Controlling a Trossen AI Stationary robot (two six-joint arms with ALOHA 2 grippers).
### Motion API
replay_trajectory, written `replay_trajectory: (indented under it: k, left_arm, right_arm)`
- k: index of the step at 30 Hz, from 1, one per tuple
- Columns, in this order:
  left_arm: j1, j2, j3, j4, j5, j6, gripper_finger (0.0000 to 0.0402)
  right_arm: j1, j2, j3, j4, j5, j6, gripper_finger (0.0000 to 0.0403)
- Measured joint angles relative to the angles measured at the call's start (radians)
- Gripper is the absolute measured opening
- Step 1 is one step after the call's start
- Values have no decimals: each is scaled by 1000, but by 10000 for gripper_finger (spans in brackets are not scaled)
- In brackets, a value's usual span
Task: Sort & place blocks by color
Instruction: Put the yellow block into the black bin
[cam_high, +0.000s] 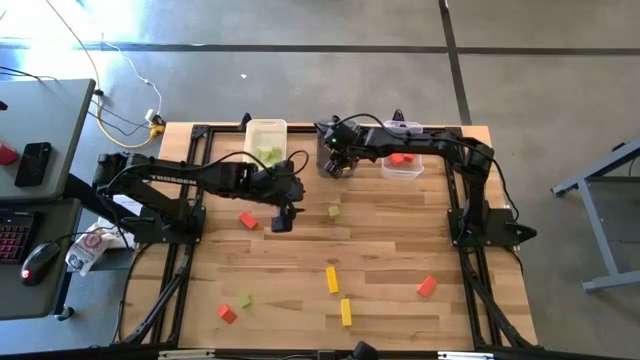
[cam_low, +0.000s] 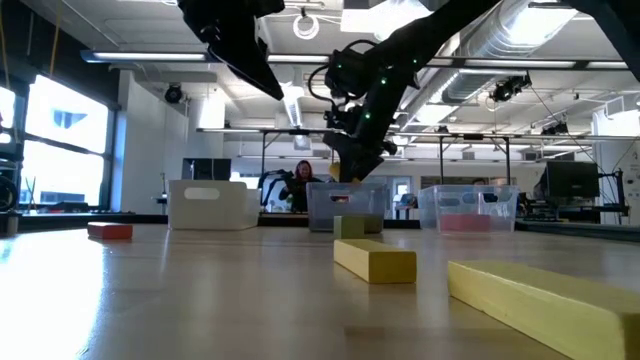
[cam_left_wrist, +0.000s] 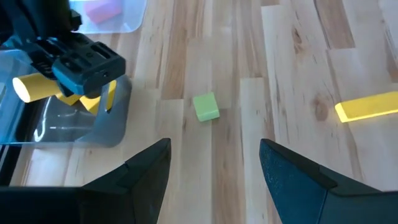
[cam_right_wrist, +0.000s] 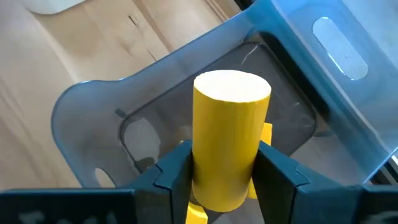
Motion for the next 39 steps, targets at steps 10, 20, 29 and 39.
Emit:
replay_trajectory:
  k: [10,20,29,39]
  left_arm:
    - [-62,0,0,-78,-69,-4,232]
    - [-113,-23,0,-290,-236,-71,232]
    - [-112,-43,-46,-375,-217,-98,232]
    - [-104,-88,-175,-336,-210,-151,232]
  right_arm:
    - [24,0,10,-29,43,24,191]
    - [87,-1,173,-232,27,108,194]
    - [204,-1,196,-409,-6,206,194]
    - [333,-1,195,-503,-78,311,194]
